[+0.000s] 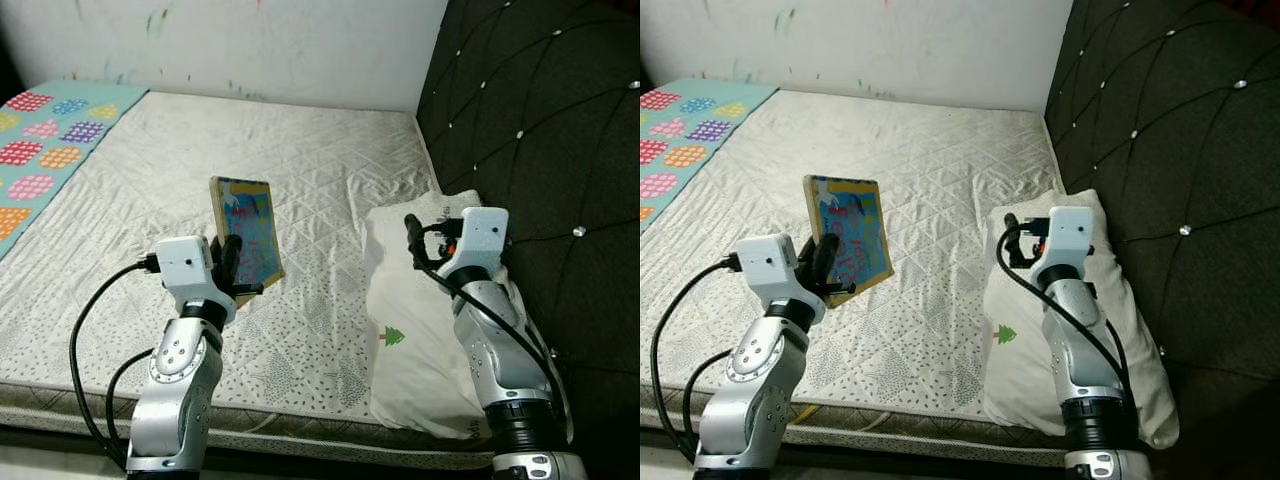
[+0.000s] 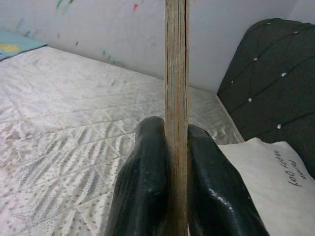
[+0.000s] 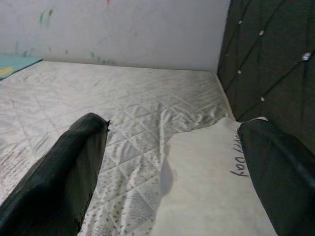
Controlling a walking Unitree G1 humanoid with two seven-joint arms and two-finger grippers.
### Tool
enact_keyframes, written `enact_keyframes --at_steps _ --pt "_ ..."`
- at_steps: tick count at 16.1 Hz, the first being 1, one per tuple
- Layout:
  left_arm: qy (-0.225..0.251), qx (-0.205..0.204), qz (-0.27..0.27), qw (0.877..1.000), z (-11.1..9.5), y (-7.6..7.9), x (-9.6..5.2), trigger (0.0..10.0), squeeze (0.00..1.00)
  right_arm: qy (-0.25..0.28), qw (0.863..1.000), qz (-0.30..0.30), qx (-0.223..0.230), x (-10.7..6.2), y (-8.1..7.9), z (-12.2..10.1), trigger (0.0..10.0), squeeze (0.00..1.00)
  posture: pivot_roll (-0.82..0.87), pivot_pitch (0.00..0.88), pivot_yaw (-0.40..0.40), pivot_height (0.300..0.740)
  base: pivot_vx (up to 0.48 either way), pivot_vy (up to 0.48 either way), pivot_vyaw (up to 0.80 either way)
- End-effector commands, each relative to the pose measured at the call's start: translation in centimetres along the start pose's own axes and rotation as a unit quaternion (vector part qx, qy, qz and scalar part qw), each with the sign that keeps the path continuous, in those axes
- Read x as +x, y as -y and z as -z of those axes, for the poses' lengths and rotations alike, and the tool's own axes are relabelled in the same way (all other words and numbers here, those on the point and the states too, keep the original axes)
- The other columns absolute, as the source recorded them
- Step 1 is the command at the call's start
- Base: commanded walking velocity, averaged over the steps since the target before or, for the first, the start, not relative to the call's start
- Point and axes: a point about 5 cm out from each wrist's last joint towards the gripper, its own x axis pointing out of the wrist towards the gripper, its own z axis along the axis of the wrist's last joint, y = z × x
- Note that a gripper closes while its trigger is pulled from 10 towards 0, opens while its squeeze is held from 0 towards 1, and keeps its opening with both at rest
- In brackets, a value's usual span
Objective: Clean up the room
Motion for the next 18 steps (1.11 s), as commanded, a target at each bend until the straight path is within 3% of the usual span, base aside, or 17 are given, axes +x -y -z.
enact_keyframes --at_steps 1,4,6,8,11,14,18 --pt "0.012 -0.002 -0.002 1.0 -0.6 0.1 0.2 10.0 0.0 -0.008 1.0 -0.004 0.007 0.2 -0.1 0.0 10.0 0.0 0.02 0.022 -0.045 0.74 0.0 0.0 -0.58" --pt "0.013 -0.003 -0.003 1.0 -0.7 0.1 0.2 10.0 0.0 -0.005 1.0 -0.006 0.004 0.3 -0.2 -0.1 10.0 0.0 0.02 0.019 -0.048 0.74 0.0 0.0 -0.73" --pt "0.008 -0.014 0.001 1.0 -0.6 0.2 0.1 10.0 0.0 -0.006 1.0 -0.007 0.002 0.3 -0.2 -0.1 10.0 0.0 0.02 0.016 -0.048 0.74 0.0 0.0 0.0" --pt "-0.005 -0.049 -0.003 0.999 -0.2 0.1 -0.2 10.0 0.0 -0.005 1.0 -0.009 0.0 0.2 -0.2 -0.1 10.0 0.0 0.02 0.014 -0.046 0.74 0.0 0.0 0.0" --pt "-0.074 -0.081 -0.008 0.994 1.7 0.0 -0.5 10.0 0.0 -0.01 1.0 -0.01 -0.007 0.1 0.0 0.1 10.0 0.0 0.02 0.02 -0.05 0.74 0.0 0.0 0.0" --pt "-0.098 -0.101 0.012 0.99 2.1 0.5 -1.2 10.0 0.0 -0.014 1.0 -0.013 -0.007 -0.1 0.0 0.2 10.0 0.0 0.02 0.054 -0.055 0.74 0.0 0.0 0.0" --pt "-0.12 -0.11 -0.003 0.987 2.3 -0.8 -2.2 10.0 0.0 -0.028 0.999 -0.023 -0.006 -0.7 -0.2 0.8 10.0 0.0 0.01 0.095 -0.062 0.74 0.0 0.0 0.0"
